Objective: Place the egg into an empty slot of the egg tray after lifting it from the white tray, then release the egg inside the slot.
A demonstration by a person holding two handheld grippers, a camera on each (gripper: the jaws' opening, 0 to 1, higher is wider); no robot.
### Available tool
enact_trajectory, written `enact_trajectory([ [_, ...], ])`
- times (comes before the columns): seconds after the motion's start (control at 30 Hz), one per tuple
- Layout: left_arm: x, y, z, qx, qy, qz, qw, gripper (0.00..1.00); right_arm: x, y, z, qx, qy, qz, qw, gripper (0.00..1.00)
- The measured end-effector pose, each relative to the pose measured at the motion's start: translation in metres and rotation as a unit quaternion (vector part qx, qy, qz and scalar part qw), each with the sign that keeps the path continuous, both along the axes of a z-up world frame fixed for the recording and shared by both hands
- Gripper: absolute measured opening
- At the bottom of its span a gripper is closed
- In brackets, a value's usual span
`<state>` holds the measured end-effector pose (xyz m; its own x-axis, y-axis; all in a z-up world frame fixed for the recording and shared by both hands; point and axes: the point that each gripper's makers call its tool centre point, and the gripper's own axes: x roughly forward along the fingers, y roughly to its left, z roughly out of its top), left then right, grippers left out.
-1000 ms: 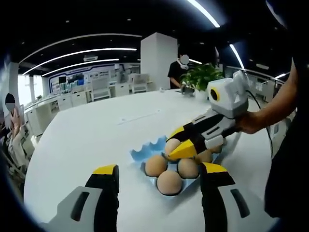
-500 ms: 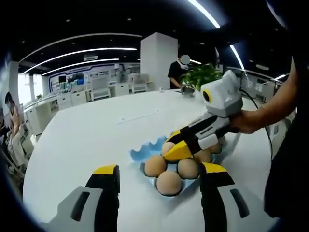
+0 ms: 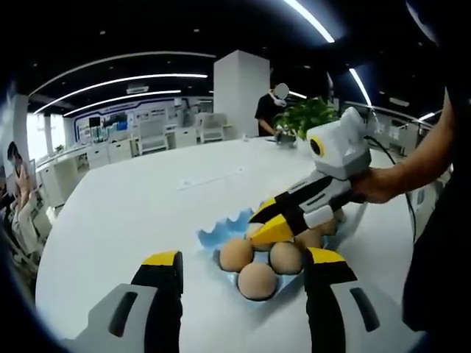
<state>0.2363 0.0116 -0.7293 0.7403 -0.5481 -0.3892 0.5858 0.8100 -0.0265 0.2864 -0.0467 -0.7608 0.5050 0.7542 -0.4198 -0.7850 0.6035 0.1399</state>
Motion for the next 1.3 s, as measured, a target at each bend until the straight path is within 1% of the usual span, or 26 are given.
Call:
enact_trajectory([
  [0.07,0.0,0.0,0.001,-0.001,-0.002,0.0,1.0,0.67,0.001,-0.007,0.011,0.023,-0.016,-0.011,0.9996,0.26],
  [0.1,0.0,0.0,0.001,-0.001,-0.002,0.0,1.0,0.67,0.001,-0.018,0.013,0.023,-0.018,-0.023,0.9993,0.26],
  [0.13,0.0,0.0,0.001,-0.001,-0.003,-0.001,1.0,0.67,0.005,-0.032,0.016,0.016,-0.037,-0.04,0.9984,0.26],
  [0.17,0.0,0.0,0.001,-0.001,-0.002,0.0,1.0,0.67,0.007,-0.041,0.02,0.016,-0.05,-0.049,0.9975,0.25],
  [0.2,0.0,0.0,0.001,-0.002,-0.002,0.0,1.0,0.67,0.009,-0.055,0.024,0.02,-0.062,-0.067,0.9956,0.24],
  [0.23,0.0,0.0,0.001,-0.002,-0.002,0.0,1.0,0.67,0.011,-0.065,0.026,0.022,-0.063,-0.08,0.9945,0.24],
  [0.27,0.0,-0.001,0.001,-0.002,-0.002,0.0,1.0,0.67,0.014,-0.083,0.029,0.022,-0.066,-0.102,0.9923,0.24],
  [0.33,-0.001,-0.002,0.001,-0.002,-0.002,-0.001,1.0,0.67,0.019,-0.107,0.034,0.017,-0.084,-0.131,0.9877,0.24],
  [0.43,0.0,-0.003,0.001,-0.003,-0.003,-0.002,1.0,0.67,0.023,-0.149,0.031,-0.002,-0.083,-0.175,0.9811,0.24],
  [0.47,0.0,-0.003,0.002,-0.004,-0.004,-0.002,1.0,0.67,0.025,-0.165,0.029,-0.005,-0.079,-0.194,0.9777,0.24],
  [0.53,0.0,-0.004,0.003,-0.006,-0.003,-0.003,1.0,0.67,0.026,-0.186,0.028,-0.003,-0.078,-0.222,0.972,0.25],
  [0.57,0.0,-0.005,0.003,-0.007,-0.004,-0.003,1.0,0.67,0.026,-0.201,0.024,-0.013,-0.072,-0.239,0.9682,0.25],
  [0.6,0.001,-0.005,0.004,-0.006,-0.005,-0.004,1.0,0.67,0.026,-0.214,0.024,-0.017,-0.073,-0.252,0.9647,0.25],
  [0.63,0.001,-0.005,0.004,-0.006,-0.005,-0.005,1.0,0.67,0.026,-0.222,0.024,-0.019,-0.075,-0.263,0.9616,0.25],
  [0.67,0.001,-0.005,0.004,-0.006,-0.005,-0.004,1.0,0.67,0.026,-0.226,0.024,-0.021,-0.076,-0.267,0.9604,0.25],
  [0.7,0.001,-0.005,0.004,-0.007,-0.005,-0.004,1.0,0.67,0.024,-0.235,0.023,-0.026,-0.076,-0.274,0.9584,0.25],
  [0.83,0.0,-0.004,0.004,-0.006,-0.004,-0.005,1.0,0.67,0.022,-0.267,0.019,-0.049,-0.079,-0.308,0.9468,0.25],
  [0.97,0.0,-0.005,0.005,-0.005,-0.005,-0.007,1.0,0.67,0.019,-0.292,0.013,-0.06,-0.069,-0.335,0.9377,0.26],
  [1.03,0.0,-0.004,0.005,-0.004,-0.005,-0.007,1.0,0.67,0.018,-0.303,0.009,-0.074,-0.066,-0.347,0.9326,0.26],
  [1.17,0.0,-0.005,0.005,-0.004,-0.005,-0.007,1.0,0.67,0.015,-0.317,0.003,-0.084,-0.059,-0.363,0.9259,0.27],
  [1.2,0.0,-0.005,0.005,-0.004,-0.005,-0.007,1.0,0.67,0.015,-0.318,0.003,-0.086,-0.058,-0.365,0.9253,0.27],
  [1.23,0.0,-0.005,0.005,-0.005,-0.004,-0.008,1.0,0.67,0.015,-0.324,-0.002,-0.092,-0.053,-0.37,0.9229,0.27],
  [1.27,0.0,-0.006,0.005,-0.004,-0.004,-0.009,0.9999,0.67,0.013,-0.326,-0.006,-0.09,-0.043,-0.372,0.9228,0.27],
  [1.3,0.0,-0.006,0.005,-0.003,-0.005,-0.009,0.9999,0.67,0.013,-0.326,-0.008,-0.087,-0.039,-0.374,0.9224,0.28],
])
